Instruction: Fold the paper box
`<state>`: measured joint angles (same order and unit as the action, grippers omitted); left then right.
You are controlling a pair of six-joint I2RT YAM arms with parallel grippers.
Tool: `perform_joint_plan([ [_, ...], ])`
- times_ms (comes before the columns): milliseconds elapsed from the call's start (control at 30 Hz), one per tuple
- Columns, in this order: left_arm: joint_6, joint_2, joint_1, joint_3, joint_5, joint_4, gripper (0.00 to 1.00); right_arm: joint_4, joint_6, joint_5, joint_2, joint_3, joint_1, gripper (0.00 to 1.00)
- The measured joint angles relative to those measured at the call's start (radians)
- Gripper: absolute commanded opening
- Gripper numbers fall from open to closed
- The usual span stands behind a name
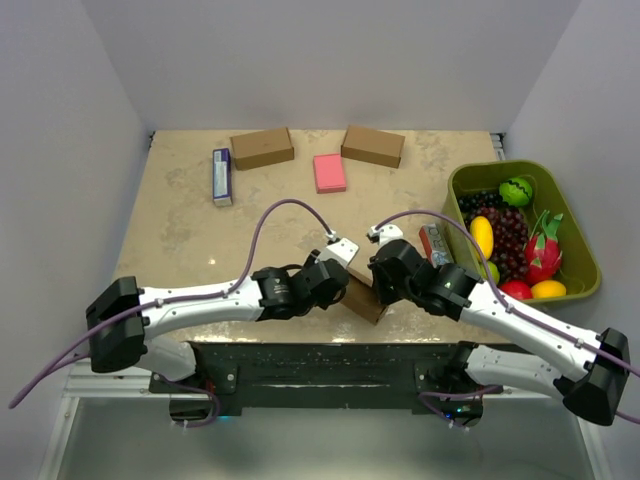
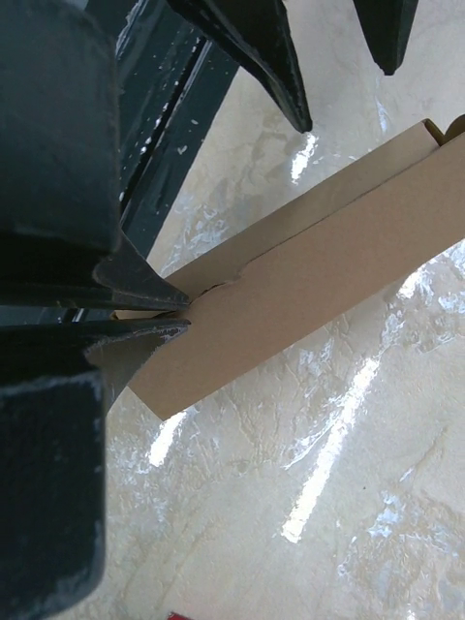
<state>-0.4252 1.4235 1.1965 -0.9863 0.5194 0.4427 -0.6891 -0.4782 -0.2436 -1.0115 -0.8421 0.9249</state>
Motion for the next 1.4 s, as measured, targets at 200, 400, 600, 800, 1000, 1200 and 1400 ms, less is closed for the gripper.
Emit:
perform_joint_plan([
  [200,0.001,-0.064,0.002,0.034,-0.048,-0.024,0.55,0.003,0.000,0.000,-0.001,0.000,0.000,0.06],
  [400,0.000,-0.153,0.002,0.085,-0.101,-0.034,0.61,0.004,0.000,0.000,-0.003,0.000,0.000,0.06],
  [600,-0.003,-0.273,-0.049,0.089,-0.182,-0.086,0.68,0.013,0.000,0.003,-0.012,0.000,0.003,0.05],
  [800,-0.005,-0.301,-0.208,0.087,-0.279,-0.190,0.70,0.019,0.000,0.008,-0.016,0.000,0.005,0.05],
  [1000,-0.001,-0.201,-0.259,0.073,-0.354,-0.277,0.70,0.022,0.000,0.010,-0.016,0.000,0.006,0.04],
  [1200,-0.001,-0.126,-0.349,0.074,-0.428,-0.356,0.66,0.024,-0.001,0.011,-0.017,0.000,0.008,0.04],
  [1400,-0.001,-0.064,-0.385,0.083,-0.476,-0.453,0.64,0.026,0.000,0.017,-0.027,0.000,0.011,0.04],
])
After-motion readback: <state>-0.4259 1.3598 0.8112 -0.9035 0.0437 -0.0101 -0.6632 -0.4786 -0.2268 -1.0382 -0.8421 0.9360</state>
